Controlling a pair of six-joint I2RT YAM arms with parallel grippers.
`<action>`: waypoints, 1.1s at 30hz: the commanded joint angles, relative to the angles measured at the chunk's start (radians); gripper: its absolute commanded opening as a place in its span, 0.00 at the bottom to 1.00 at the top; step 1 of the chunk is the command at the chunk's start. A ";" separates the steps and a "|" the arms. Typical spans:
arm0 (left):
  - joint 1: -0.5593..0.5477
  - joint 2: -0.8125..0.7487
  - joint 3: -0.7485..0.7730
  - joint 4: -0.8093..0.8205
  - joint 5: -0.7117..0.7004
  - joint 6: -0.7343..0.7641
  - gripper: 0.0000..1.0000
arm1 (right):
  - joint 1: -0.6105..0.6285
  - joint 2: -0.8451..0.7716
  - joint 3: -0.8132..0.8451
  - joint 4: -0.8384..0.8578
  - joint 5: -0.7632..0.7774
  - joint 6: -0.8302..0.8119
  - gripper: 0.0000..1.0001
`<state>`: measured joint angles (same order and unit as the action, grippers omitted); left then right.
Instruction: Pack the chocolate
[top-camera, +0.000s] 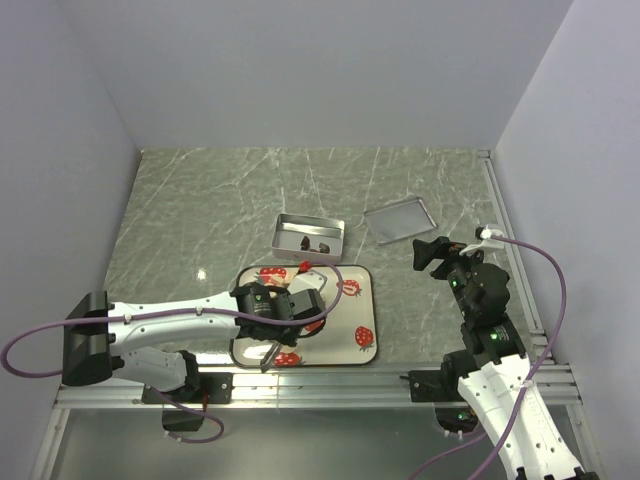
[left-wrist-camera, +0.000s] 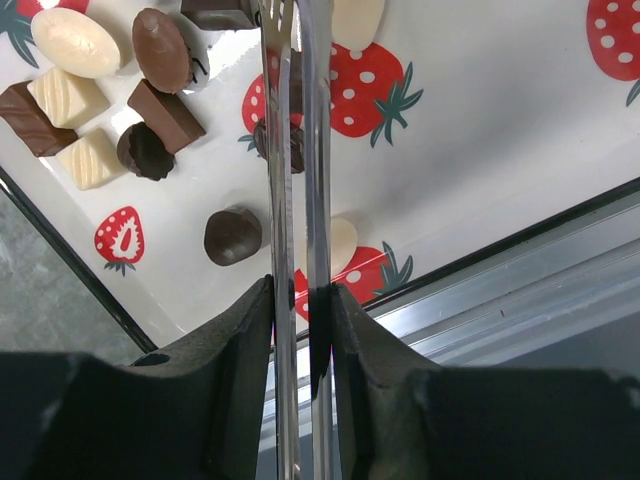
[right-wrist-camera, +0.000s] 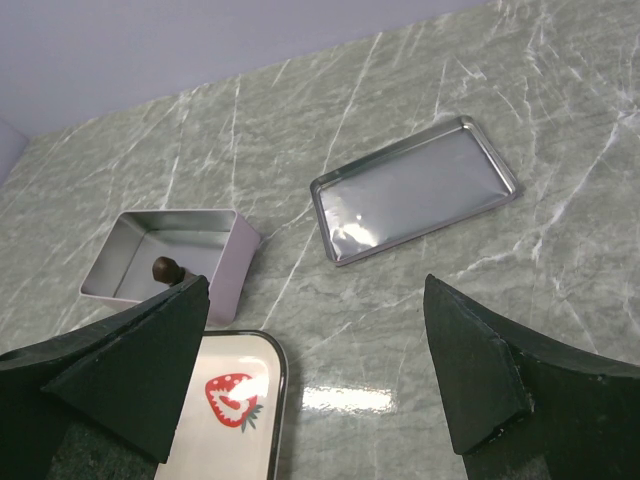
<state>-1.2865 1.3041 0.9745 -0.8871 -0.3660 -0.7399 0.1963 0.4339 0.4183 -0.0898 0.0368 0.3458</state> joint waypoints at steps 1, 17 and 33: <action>-0.008 -0.025 0.023 0.020 -0.016 0.016 0.32 | -0.005 -0.006 -0.001 0.036 0.002 -0.014 0.94; 0.039 -0.025 0.087 0.091 -0.120 0.097 0.31 | -0.005 -0.006 0.001 0.035 0.003 -0.014 0.94; 0.038 -0.046 0.072 0.129 -0.090 0.108 0.46 | -0.005 0.008 0.004 0.036 0.005 -0.014 0.94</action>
<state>-1.2488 1.2930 1.0233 -0.7956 -0.4599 -0.6460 0.1963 0.4347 0.4183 -0.0898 0.0372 0.3458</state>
